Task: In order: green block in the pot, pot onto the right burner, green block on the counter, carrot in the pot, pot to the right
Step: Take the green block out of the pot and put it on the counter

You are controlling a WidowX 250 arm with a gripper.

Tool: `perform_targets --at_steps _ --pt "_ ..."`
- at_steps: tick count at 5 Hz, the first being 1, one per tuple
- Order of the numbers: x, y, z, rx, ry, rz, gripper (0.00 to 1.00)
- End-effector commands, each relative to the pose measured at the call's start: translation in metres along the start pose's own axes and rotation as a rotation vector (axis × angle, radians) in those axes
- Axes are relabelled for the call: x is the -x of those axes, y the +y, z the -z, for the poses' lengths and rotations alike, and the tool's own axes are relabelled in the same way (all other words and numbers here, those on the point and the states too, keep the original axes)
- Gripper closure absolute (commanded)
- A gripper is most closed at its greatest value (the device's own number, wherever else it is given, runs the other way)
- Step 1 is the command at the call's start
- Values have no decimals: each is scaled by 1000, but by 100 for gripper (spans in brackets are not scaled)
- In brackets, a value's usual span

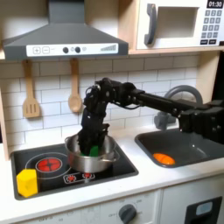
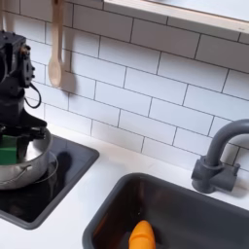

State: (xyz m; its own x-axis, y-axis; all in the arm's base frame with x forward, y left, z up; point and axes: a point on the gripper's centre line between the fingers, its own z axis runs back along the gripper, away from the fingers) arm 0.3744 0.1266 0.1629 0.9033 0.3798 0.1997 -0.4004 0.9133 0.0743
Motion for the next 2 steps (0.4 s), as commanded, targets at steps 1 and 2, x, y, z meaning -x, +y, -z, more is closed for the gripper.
perform_targets --at_steps 1,2 --pt "-13 -11 -21 28 -64 20 100" --pt "-17 -18 -35 50 -91 40 100"
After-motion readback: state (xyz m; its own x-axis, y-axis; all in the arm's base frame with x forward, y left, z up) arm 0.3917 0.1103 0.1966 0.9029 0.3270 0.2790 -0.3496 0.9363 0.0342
